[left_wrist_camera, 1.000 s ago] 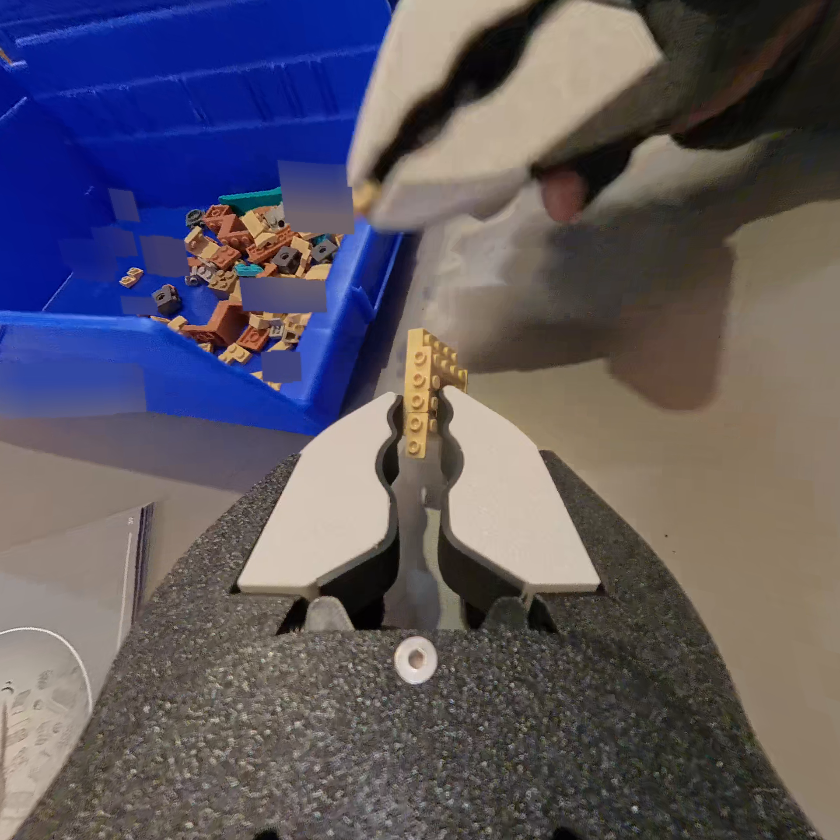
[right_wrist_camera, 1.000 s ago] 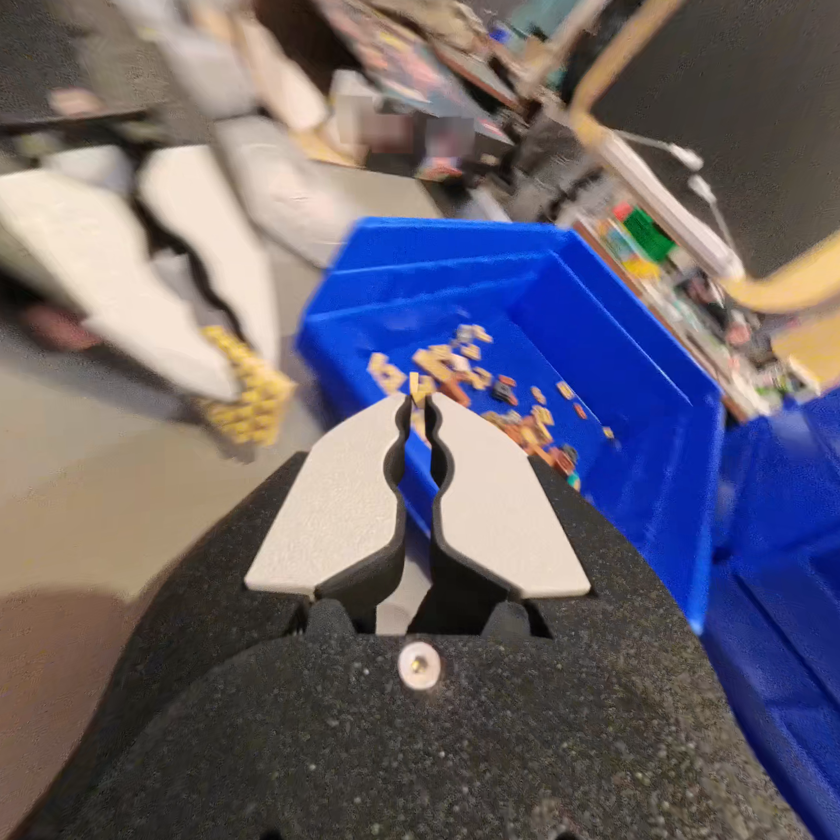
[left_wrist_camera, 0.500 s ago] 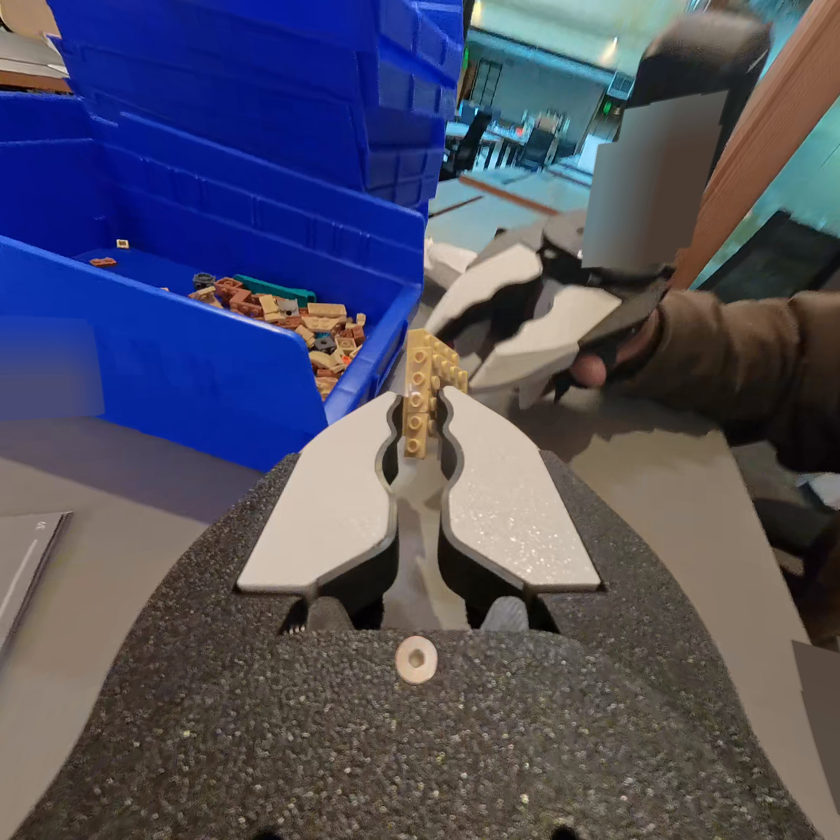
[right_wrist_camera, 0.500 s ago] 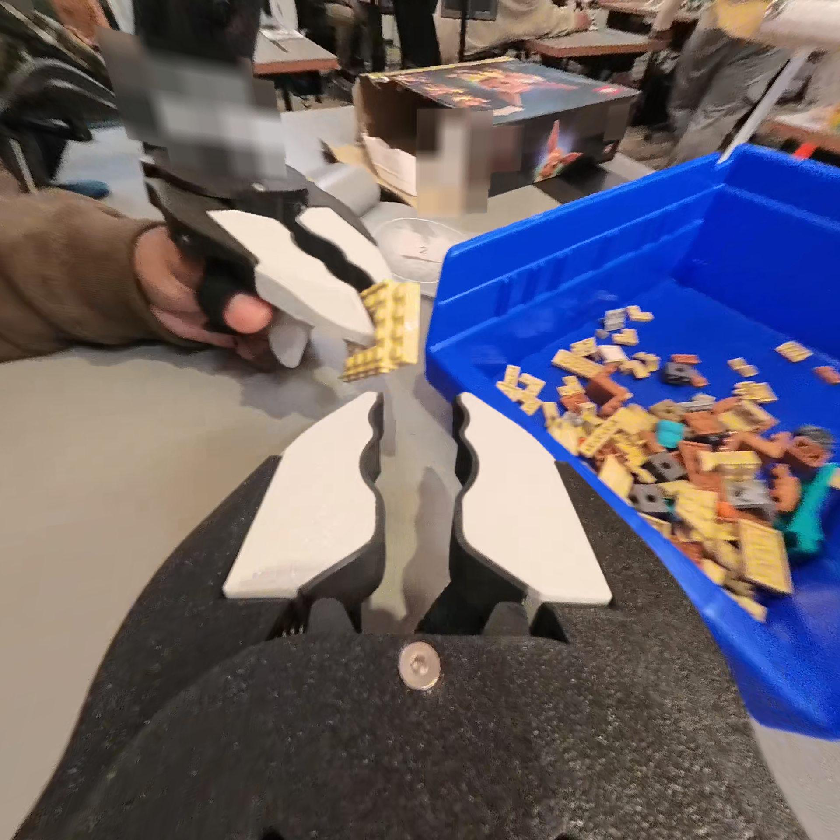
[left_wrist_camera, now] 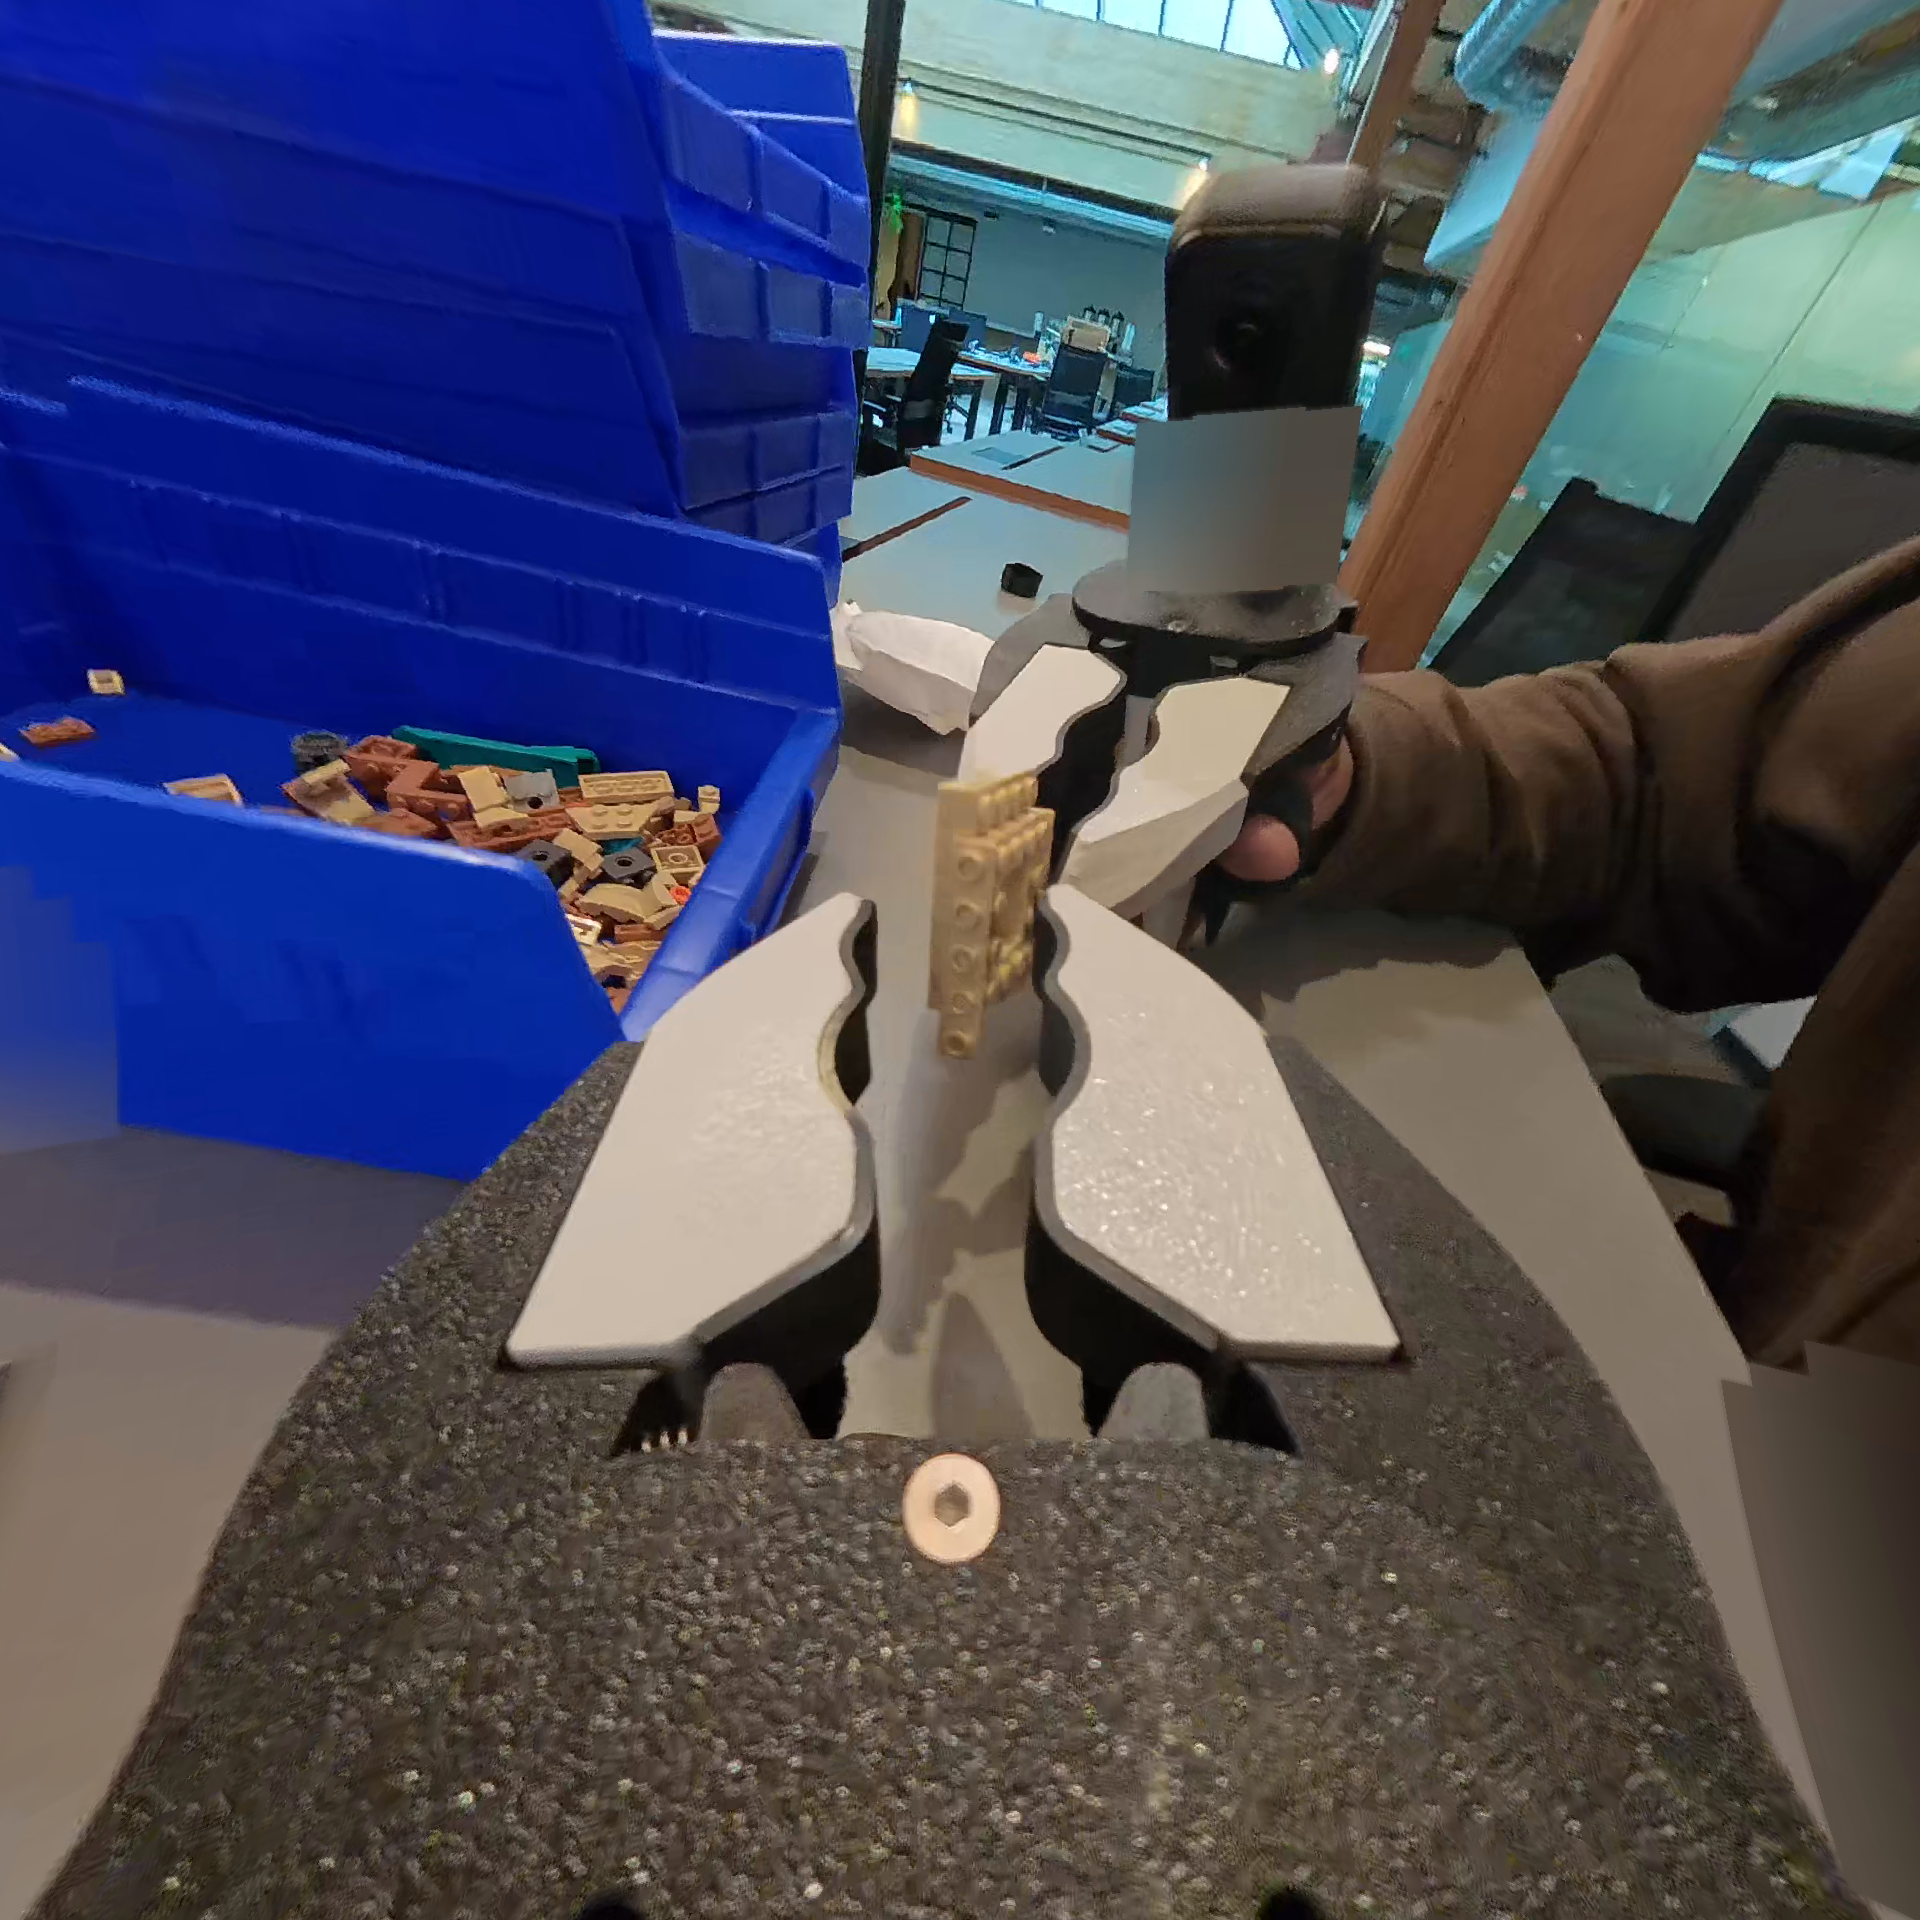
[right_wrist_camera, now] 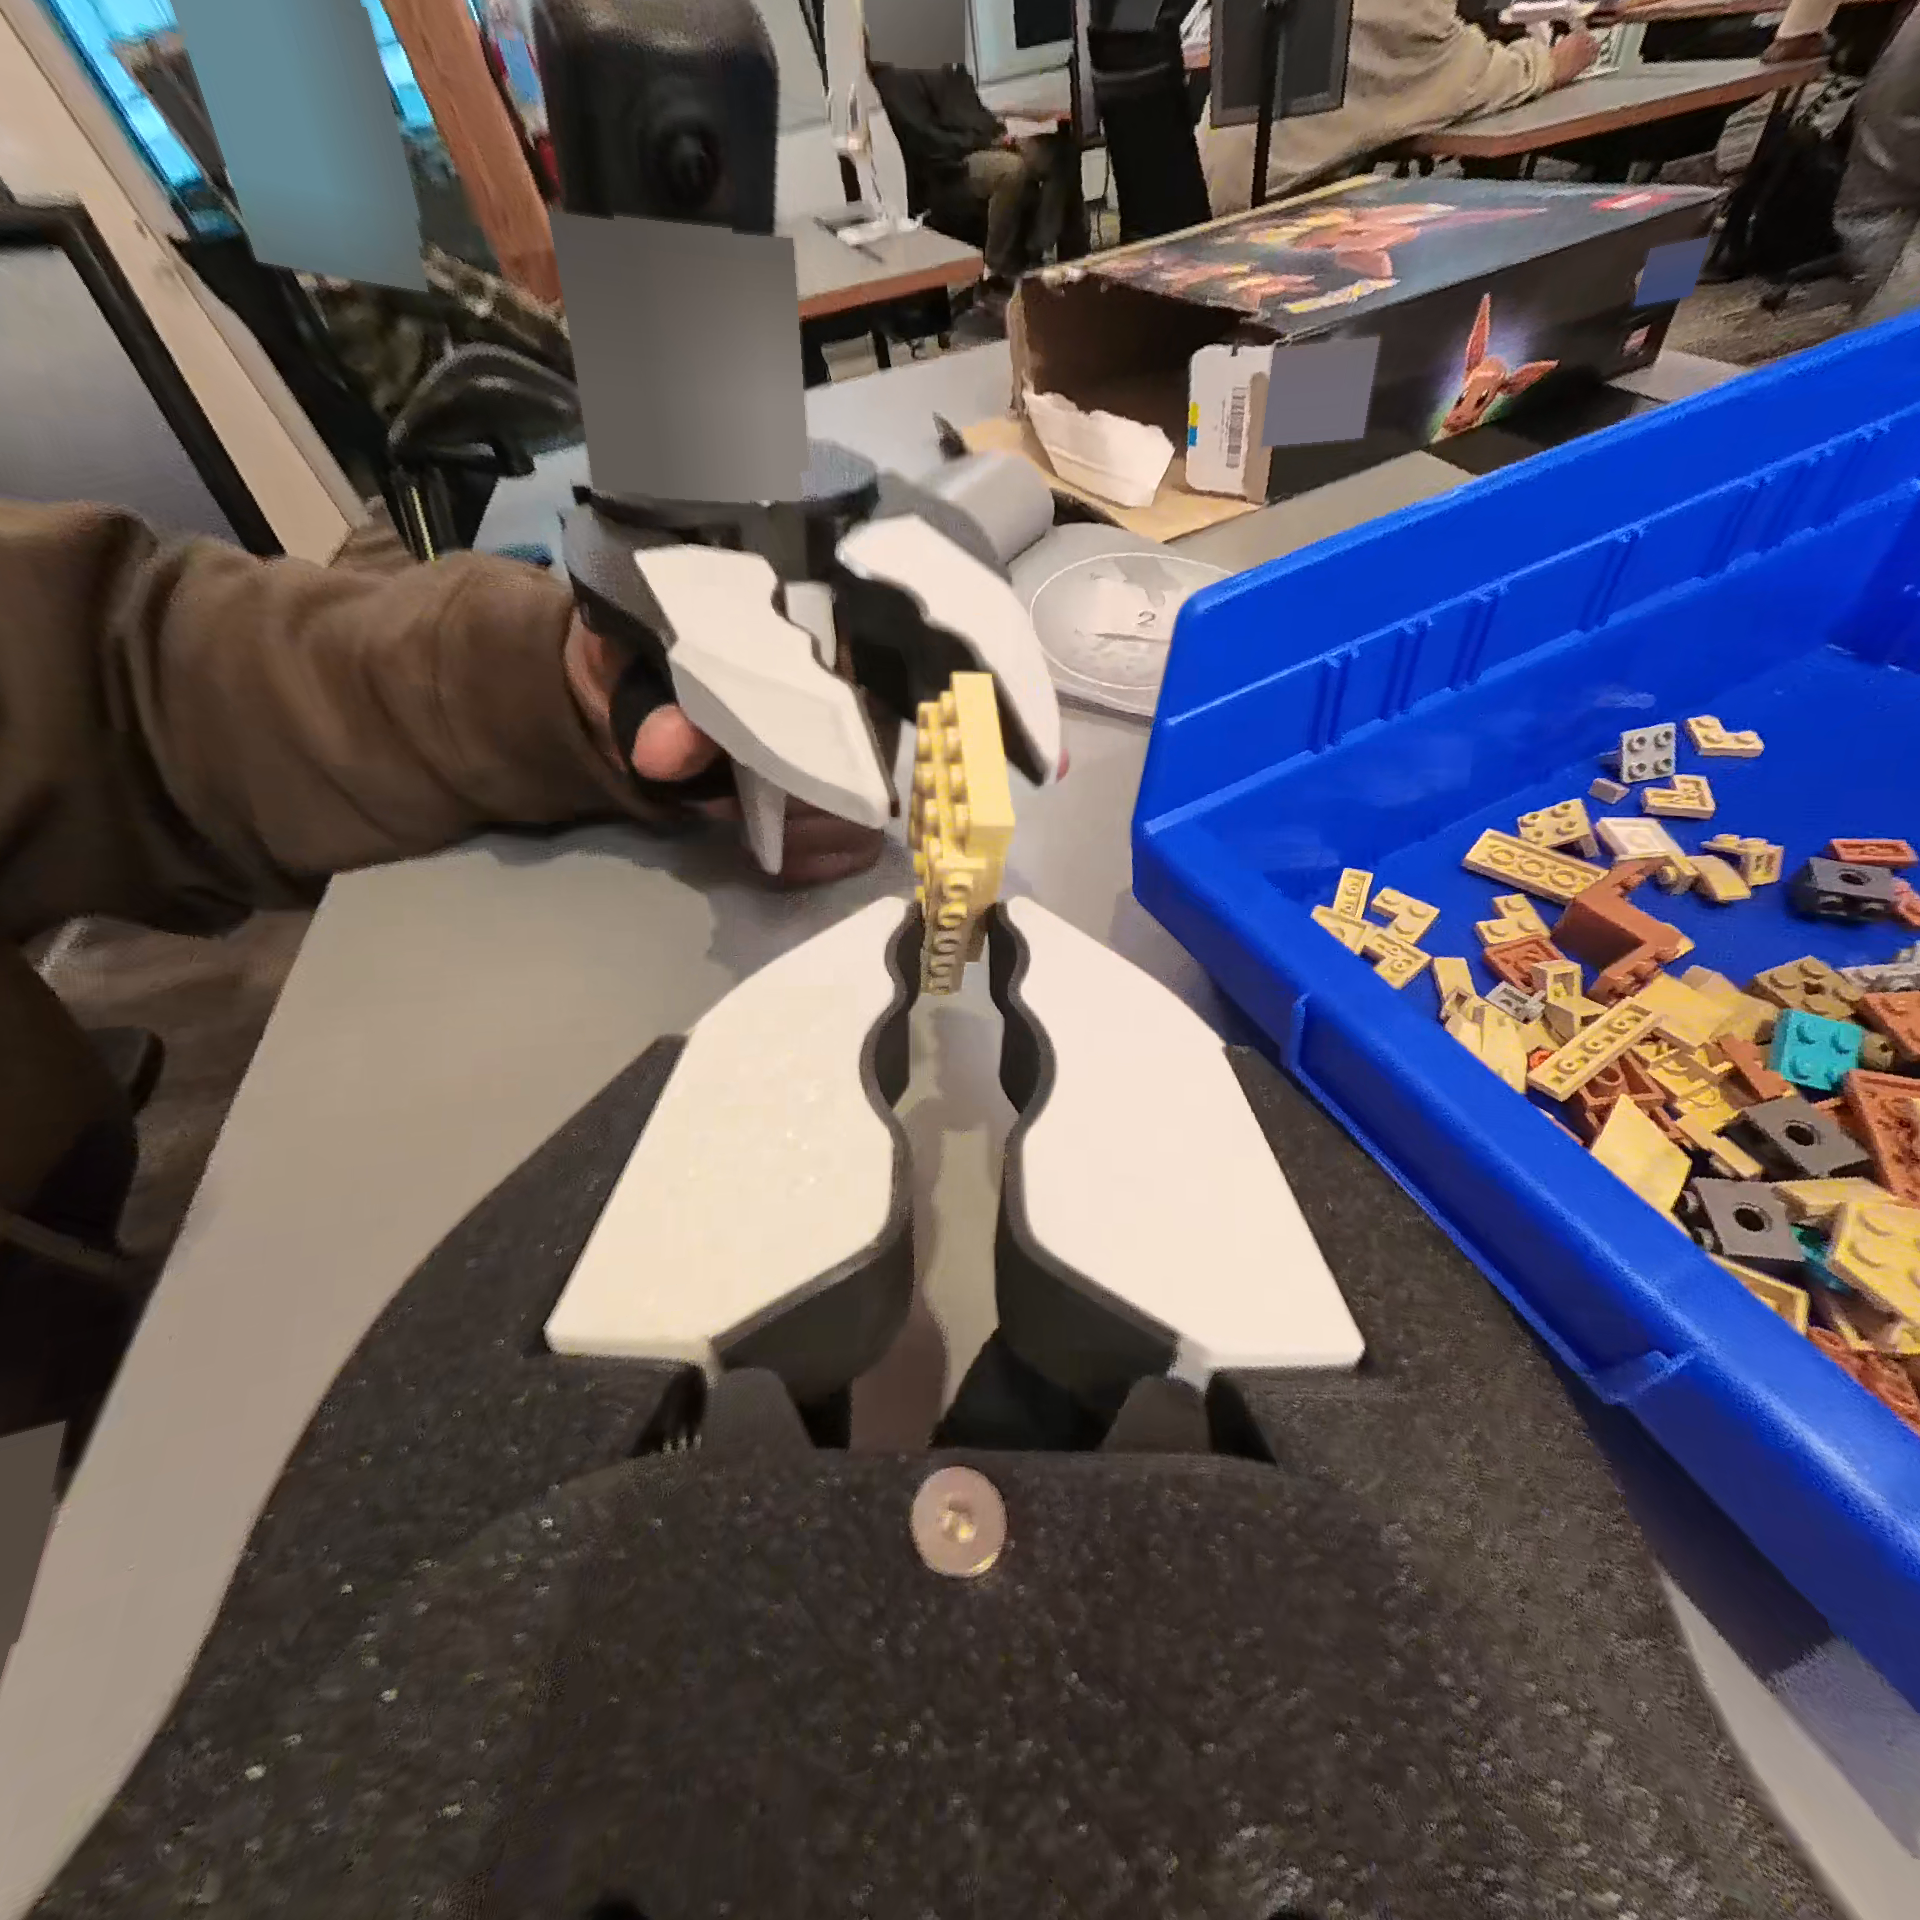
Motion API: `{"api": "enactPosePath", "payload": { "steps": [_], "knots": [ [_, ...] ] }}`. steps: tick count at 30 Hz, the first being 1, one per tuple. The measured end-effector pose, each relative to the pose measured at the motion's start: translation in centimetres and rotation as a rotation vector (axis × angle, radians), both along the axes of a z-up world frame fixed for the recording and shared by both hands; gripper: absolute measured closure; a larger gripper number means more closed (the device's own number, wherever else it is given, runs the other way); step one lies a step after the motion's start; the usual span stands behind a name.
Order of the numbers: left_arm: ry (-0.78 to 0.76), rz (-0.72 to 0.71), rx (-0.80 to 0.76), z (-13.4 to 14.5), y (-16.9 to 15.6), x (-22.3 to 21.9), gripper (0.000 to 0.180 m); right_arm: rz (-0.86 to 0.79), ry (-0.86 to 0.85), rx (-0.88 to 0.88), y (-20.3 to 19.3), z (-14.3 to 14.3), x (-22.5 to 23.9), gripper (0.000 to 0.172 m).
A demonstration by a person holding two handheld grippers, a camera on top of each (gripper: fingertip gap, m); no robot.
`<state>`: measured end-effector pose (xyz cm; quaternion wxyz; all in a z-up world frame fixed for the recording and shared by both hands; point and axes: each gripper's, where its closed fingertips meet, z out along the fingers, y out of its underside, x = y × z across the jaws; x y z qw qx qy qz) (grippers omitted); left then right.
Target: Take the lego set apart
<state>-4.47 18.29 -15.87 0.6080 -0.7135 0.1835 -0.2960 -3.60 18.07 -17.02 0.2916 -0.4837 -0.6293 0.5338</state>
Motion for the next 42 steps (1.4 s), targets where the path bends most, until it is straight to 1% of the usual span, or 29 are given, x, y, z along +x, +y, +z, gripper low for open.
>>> {"api": "enactPosePath", "payload": {
  "steps": [3,5,7,8,9,11,13,15,18,21,27,31,36,38,40,42],
  "knots": [
    [0.109,-0.023,0.062,0.2,-0.4,0.5,0.147,0.021,-0.031,0.103,-0.7,-0.8,0.1,0.16],
    [0.206,-0.041,0.051,-0.8,-0.5,1.1,0.147,0.034,-0.029,0.148,-1.4,-1.0,0.1,0.16],
    [0.264,-0.062,0.055,-1.4,-0.8,1.6,0.16,0.022,-0.04,0.219,-1.4,-1.6,0.0,0.16],
    [0.288,-0.062,0.046,-1.7,-0.8,1.7,0.164,0.016,-0.041,0.253,-1.3,-1.9,0.0,0.159],
    [0.299,-0.066,0.028,-2.0,-0.9,1.8,0.168,0.003,-0.04,0.285,-1.1,-2.1,-0.1,0.159],
    [0.284,-0.036,0.004,-2.1,-0.5,1.6,0.168,-0.028,-0.026,0.339,-0.7,-2.2,-0.2,0.158],
    [0.248,-0.037,-0.013,-2.1,-0.5,1.7,0.168,-0.028,-0.015,0.372,-0.8,-2.2,-0.2,0.155],
    [0.227,-0.049,-0.036,-2.4,-0.6,1.8,0.168,-0.026,-0.012,0.393,-0.8,-2.4,-0.1,0.156],
    [0.228,-0.078,-0.068,-2.8,-0.8,1.9,0.168,0.006,-0.019,0.371,-0.9,-2.7,0.1,0.159],
    [0.243,-0.122,-0.08,-3.1,-1.2,2.2,0.168,0.066,-0.032,0.286,-1.2,-2.7,0.4,0.159],
    [0.11,-0.213,-0.13,-2.7,-1.9,2.7,0.168,0.165,-0.047,0.084,-1.9,-2.0,1.1,0.16],
    [0.015,-0.238,-0.155,-2.0,-2.1,2.8,0.169,0.197,-0.04,-0.016,-2.1,-1.4,1.4,0.16],
    [-0.081,-0.168,-0.114,-0.8,-1.5,2.1,0.169,0.138,-0.014,-0.1,-1.4,-0.6,1.1,0.159],
    [-0.171,-0.114,-0.067,0.3,-1.0,1.2,0.168,0.119,-0.02,-0.134,-1.1,-0.5,1.0,0.151],
    [-0.283,-0.07,-0.036,1.4,-0.5,0.4,0.168,0.095,-0.023,-0.181,-1.2,-0.3,0.7,0.149],
    [-0.383,-0.061,-0.018,2.2,-0.4,0.3,0.168,0.051,-0.011,-0.224,-1.2,-0.1,0.1,0.149]
  ]
}}
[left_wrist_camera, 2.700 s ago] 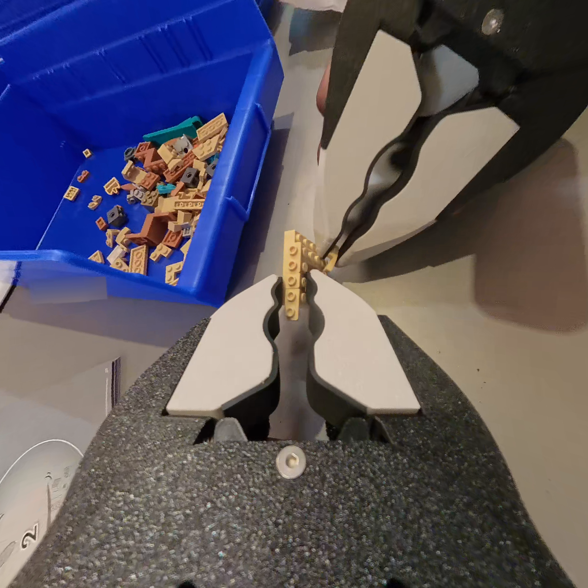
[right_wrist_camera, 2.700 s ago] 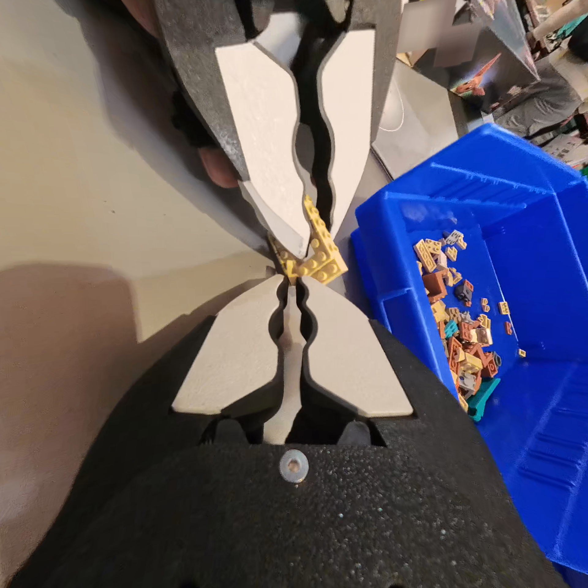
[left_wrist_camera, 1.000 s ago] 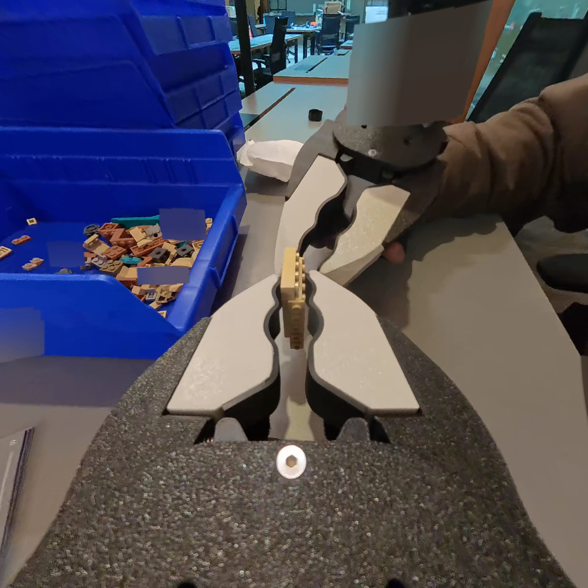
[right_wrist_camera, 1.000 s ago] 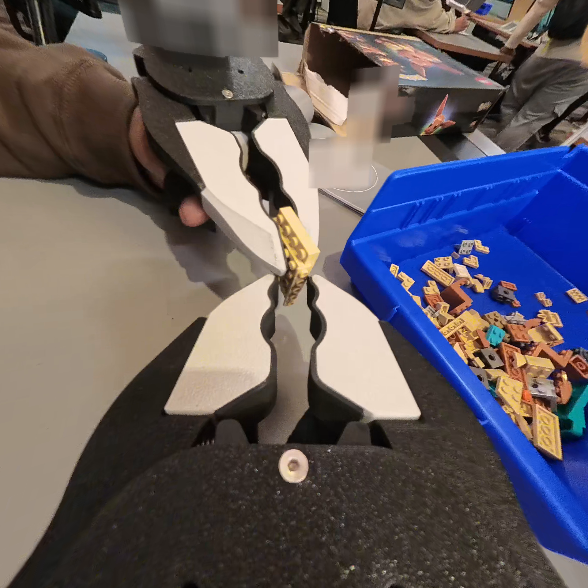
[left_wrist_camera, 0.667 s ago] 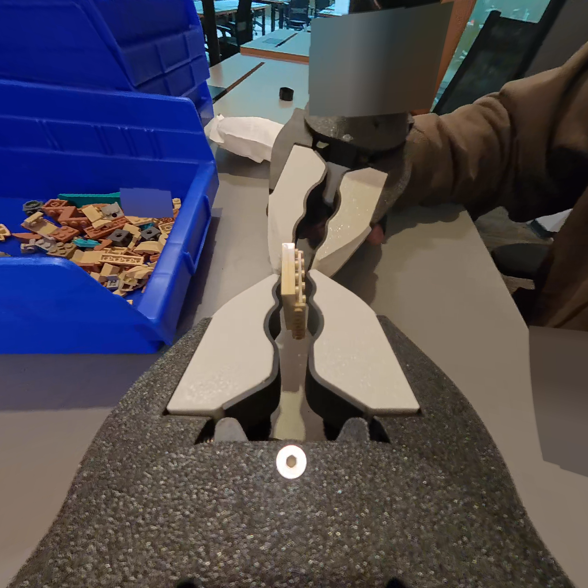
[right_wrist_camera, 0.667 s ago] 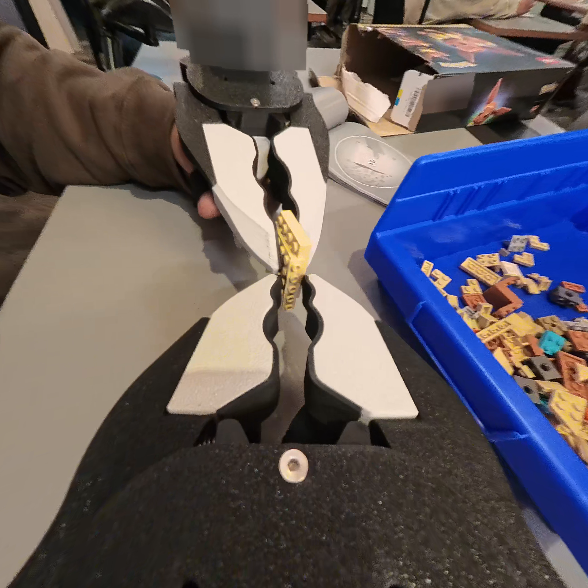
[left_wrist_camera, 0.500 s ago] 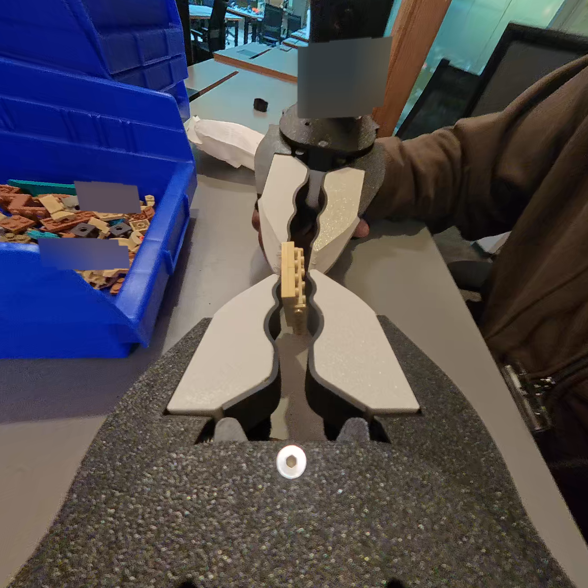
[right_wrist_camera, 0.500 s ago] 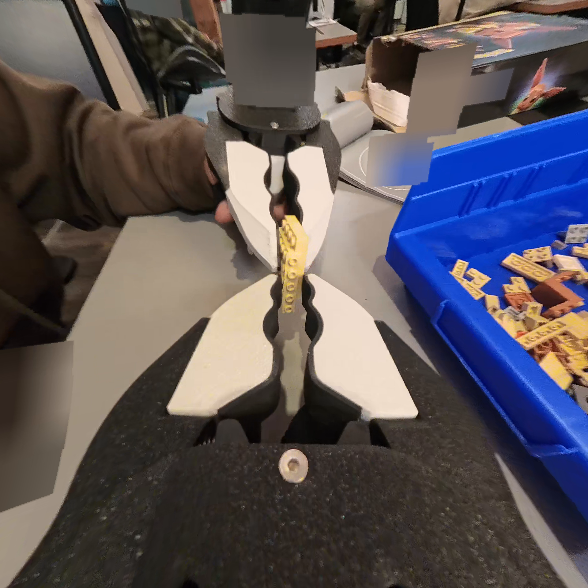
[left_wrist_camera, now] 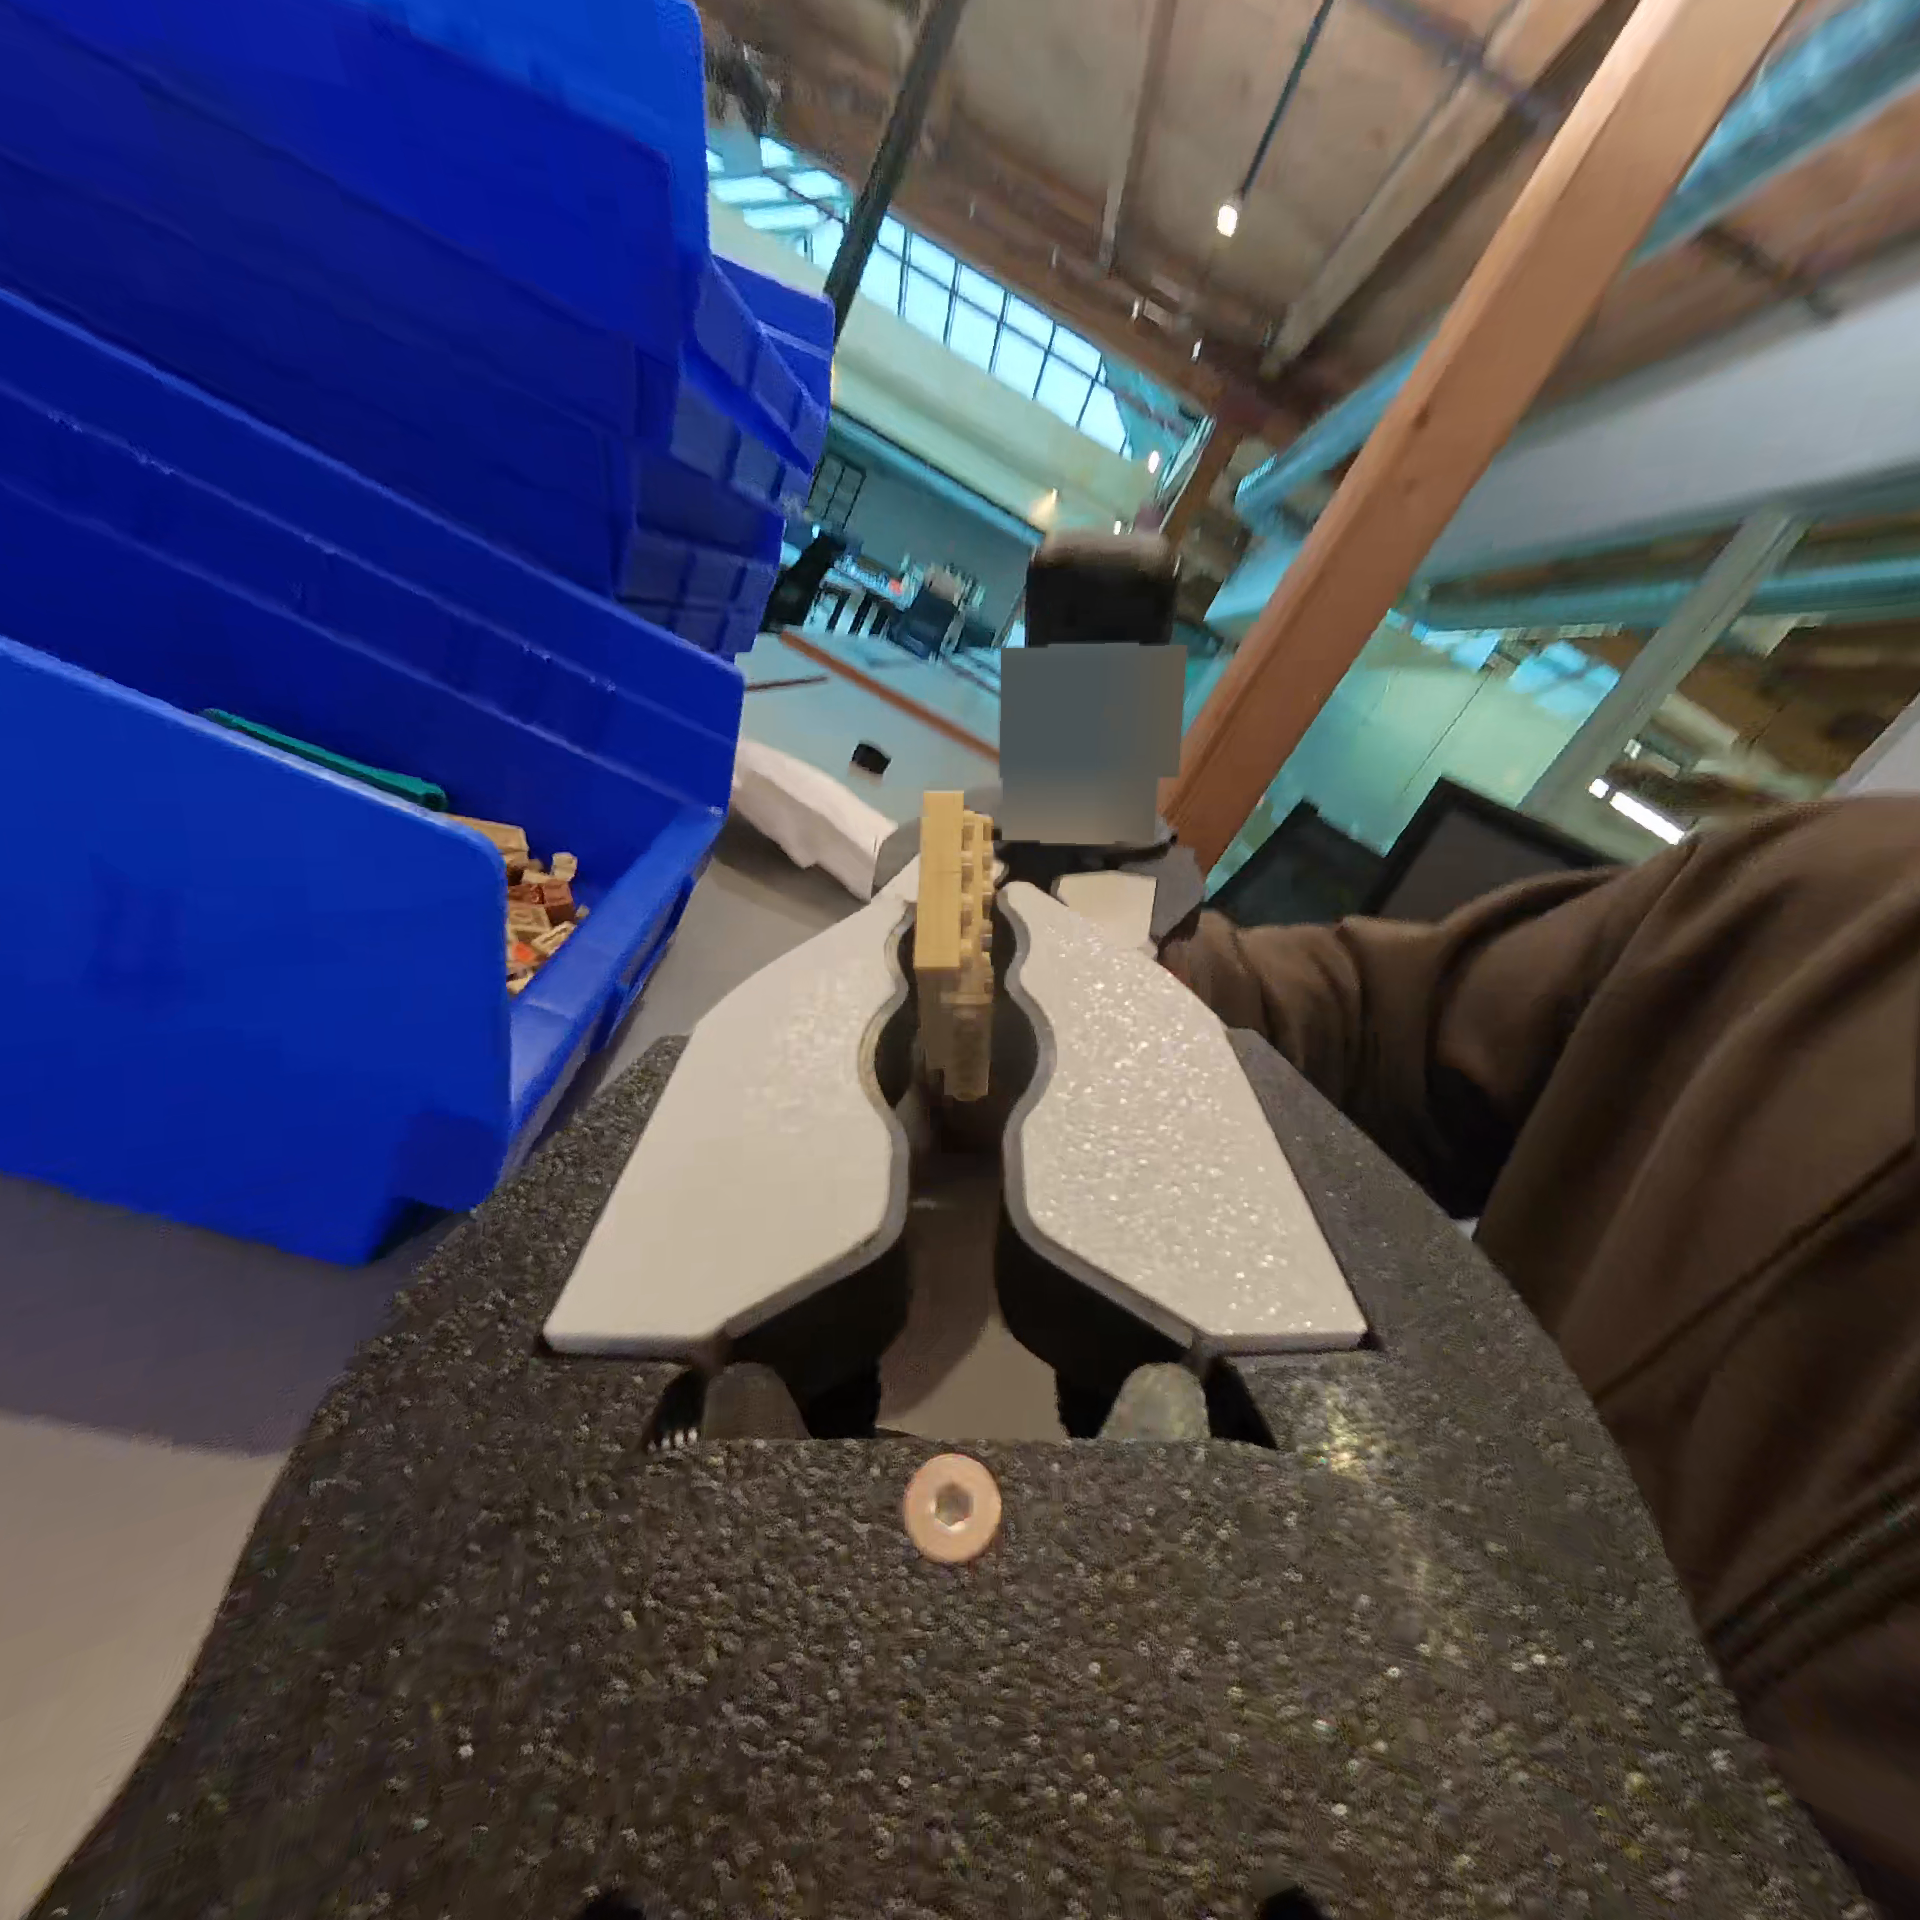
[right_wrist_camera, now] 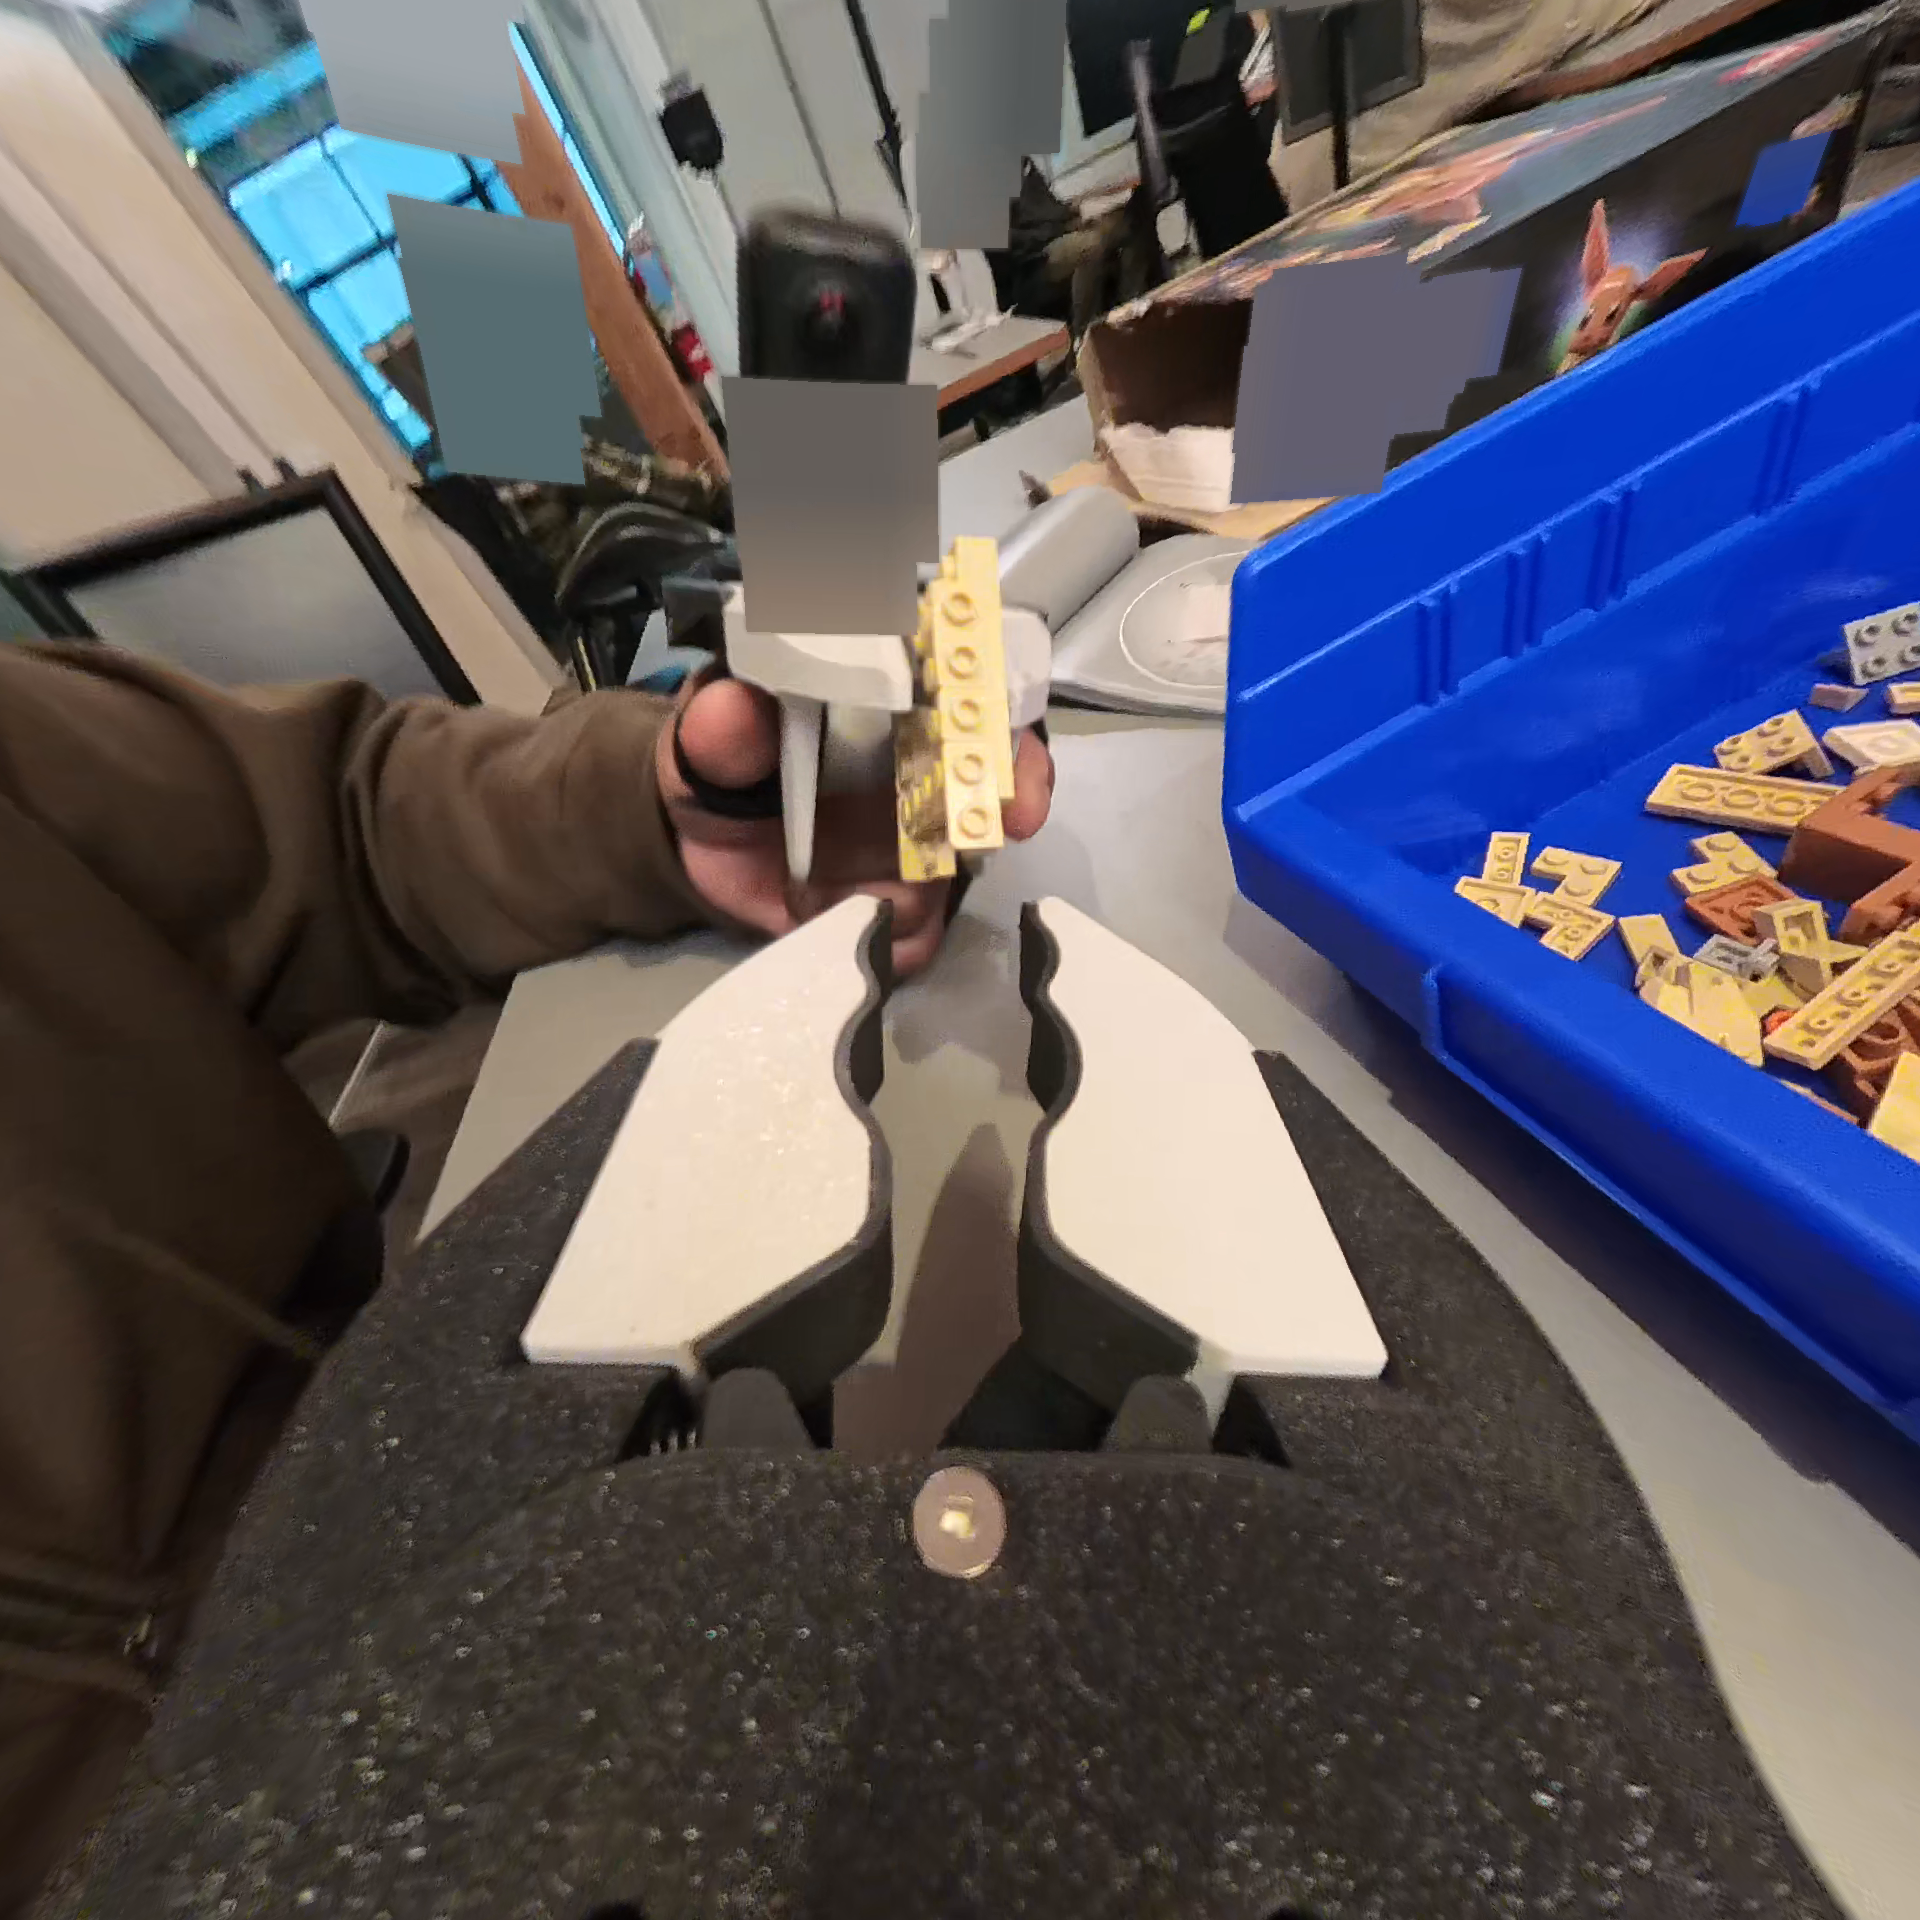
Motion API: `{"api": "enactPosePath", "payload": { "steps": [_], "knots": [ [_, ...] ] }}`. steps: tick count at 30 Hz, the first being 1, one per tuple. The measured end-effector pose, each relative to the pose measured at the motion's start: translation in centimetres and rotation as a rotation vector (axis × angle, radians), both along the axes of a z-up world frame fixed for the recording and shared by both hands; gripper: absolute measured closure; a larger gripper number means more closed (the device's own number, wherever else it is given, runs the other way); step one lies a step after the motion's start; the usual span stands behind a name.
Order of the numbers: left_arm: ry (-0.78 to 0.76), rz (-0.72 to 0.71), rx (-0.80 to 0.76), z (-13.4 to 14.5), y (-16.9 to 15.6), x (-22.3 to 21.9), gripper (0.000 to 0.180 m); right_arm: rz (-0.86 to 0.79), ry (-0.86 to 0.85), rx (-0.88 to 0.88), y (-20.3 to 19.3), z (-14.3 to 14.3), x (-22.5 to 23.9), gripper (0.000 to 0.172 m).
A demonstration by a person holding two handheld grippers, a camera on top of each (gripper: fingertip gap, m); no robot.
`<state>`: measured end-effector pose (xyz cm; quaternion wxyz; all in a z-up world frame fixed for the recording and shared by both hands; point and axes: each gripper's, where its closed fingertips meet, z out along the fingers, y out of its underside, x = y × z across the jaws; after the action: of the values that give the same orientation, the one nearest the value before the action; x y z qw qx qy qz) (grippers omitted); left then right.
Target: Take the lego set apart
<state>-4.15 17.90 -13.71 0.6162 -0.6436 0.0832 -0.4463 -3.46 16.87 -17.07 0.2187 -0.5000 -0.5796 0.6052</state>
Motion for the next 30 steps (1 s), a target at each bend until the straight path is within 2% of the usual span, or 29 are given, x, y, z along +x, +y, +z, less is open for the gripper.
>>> {"api": "enactPosePath", "payload": {
  "steps": [2,6,12,14,18,23,26,30],
  "knots": [
    [-0.06,0.014,0.021,0.5,0.1,0.2,0.169,-0.046,0.044,-0.044,0.0,0.8,-0.4,0.149],
    [-0.068,0.059,0.058,0.8,0.2,0.7,0.168,-0.121,0.12,-0.145,0.7,2.5,-0.4,0.157],
    [-0.024,0.062,0.05,0.7,0.3,0.6,0.162,-0.101,0.136,-0.108,0.9,2.6,0.1,0.16],
    [0.06,0.066,0.067,0.7,0.2,0.3,0.156,-0.07,0.12,-0.078,0.7,2.5,0.4,0.16],
    [0.303,0.026,0.125,0.1,-0.6,1.0,0.156,-0.029,0.094,0.031,0.1,2.0,0.8,0.16],
    [0.512,0.025,0.215,-0.6,-1.2,1.8,0.166,-0.032,0.128,0.211,-0.5,1.8,0.9,0.16],
    [0.692,0.097,0.326,-0.9,-1.1,1.7,0.167,-0.078,0.167,0.384,0.0,1.5,0.8,0.16],
    [1.046,0.211,0.579,-1.3,-1.7,2.0,0.168,-0.1,0.249,0.629,-0.1,1.2,0.9,0.159]
  ]
}}
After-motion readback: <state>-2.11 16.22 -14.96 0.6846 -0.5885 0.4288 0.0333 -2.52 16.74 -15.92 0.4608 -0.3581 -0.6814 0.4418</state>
